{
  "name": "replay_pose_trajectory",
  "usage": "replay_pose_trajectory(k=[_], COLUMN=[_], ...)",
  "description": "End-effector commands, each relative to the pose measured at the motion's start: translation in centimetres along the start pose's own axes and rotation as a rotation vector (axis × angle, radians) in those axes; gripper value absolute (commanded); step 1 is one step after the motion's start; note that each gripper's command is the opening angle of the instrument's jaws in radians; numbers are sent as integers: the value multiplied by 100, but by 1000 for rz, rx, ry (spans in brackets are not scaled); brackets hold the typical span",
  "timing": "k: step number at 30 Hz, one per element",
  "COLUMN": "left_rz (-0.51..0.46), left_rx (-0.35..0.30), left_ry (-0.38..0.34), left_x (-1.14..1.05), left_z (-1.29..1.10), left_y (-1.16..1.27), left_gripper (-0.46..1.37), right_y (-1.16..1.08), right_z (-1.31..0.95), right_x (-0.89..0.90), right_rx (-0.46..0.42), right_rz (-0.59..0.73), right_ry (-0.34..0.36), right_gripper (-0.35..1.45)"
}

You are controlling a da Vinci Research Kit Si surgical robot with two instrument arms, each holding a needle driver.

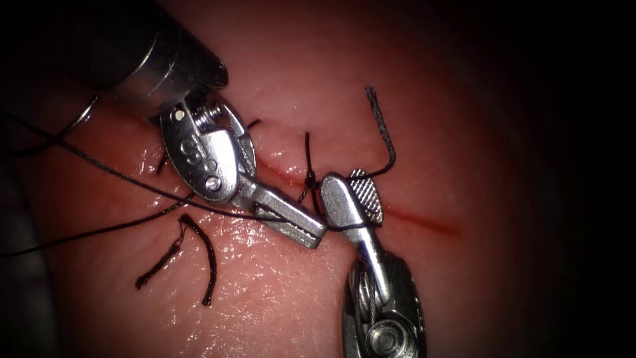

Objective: Wound Closure
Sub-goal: Grab the short tail with the right gripper

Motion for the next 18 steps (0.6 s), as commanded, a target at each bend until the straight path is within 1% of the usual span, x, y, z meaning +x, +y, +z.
replay_pose_trajectory(k=[1, 5, 8, 9, 10, 16, 18], left_rz=[-2, -3, -4, -5, -6, -15, -17], left_rx=[-5, -4, -3, -3, -3, -3, -3], left_ry=[1, 1, 1, 1, 2, 4, 5], left_x=[1, 1, 0, 0, 1, 3, 4], left_z=[0, 0, 1, 1, 1, -1, -3], left_y=[-1, -4, -5, -6, -8, -12, -13], left_gripper=[-35, -35, -35, -35, -35, -35, -35], right_y=[0, -3, -7, -8, -12, -21, -23], right_z=[0, 3, 11, 15, 21, 31, 34], right_x=[-2, -6, -9, -10, -11, -5, -3], right_rx=[13, 13, 14, 15, 15, 25, 40], right_rz=[-15, -40, -64, -75, -93, -130, -159], right_ry=[4, 10, 25, 32, 42, 40, 18], right_gripper=[119, 121, 126, 130, 131, 128, 114])
